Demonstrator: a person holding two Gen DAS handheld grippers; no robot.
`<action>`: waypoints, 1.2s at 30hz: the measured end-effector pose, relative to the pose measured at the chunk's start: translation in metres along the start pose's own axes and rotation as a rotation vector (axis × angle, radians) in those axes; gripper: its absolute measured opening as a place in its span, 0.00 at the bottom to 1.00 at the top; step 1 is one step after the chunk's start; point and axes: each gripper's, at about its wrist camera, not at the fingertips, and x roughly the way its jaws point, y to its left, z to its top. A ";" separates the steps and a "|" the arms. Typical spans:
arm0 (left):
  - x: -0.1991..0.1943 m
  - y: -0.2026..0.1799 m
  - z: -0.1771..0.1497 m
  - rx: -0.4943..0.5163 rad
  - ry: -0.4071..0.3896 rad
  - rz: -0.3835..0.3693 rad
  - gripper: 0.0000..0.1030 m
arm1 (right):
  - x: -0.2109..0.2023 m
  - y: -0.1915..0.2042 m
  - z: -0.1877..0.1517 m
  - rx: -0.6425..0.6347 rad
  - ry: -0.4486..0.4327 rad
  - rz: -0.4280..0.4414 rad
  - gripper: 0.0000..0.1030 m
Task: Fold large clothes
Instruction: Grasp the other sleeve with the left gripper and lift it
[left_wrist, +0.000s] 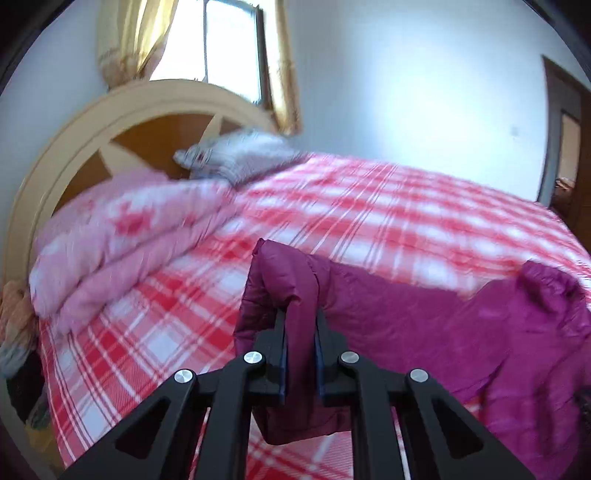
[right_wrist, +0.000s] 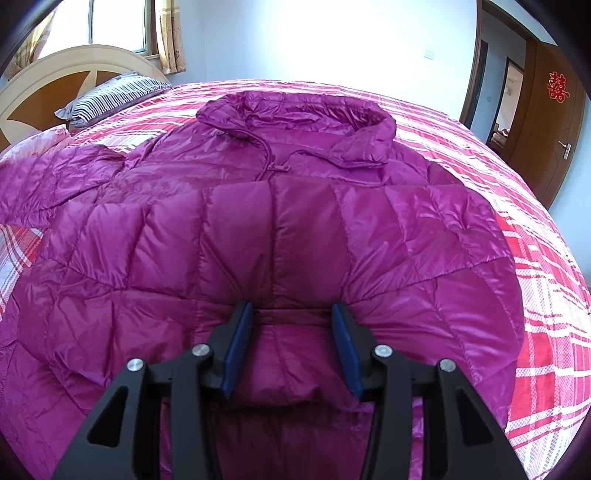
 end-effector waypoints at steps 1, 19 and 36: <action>-0.009 -0.009 0.007 0.011 -0.024 -0.018 0.10 | 0.000 0.000 0.000 0.000 0.000 0.000 0.47; -0.110 -0.235 0.008 0.296 -0.159 -0.469 0.10 | -0.001 -0.001 0.000 0.016 -0.009 0.013 0.47; -0.083 -0.341 -0.094 0.479 -0.006 -0.542 0.12 | -0.001 -0.003 0.000 0.037 -0.015 0.029 0.47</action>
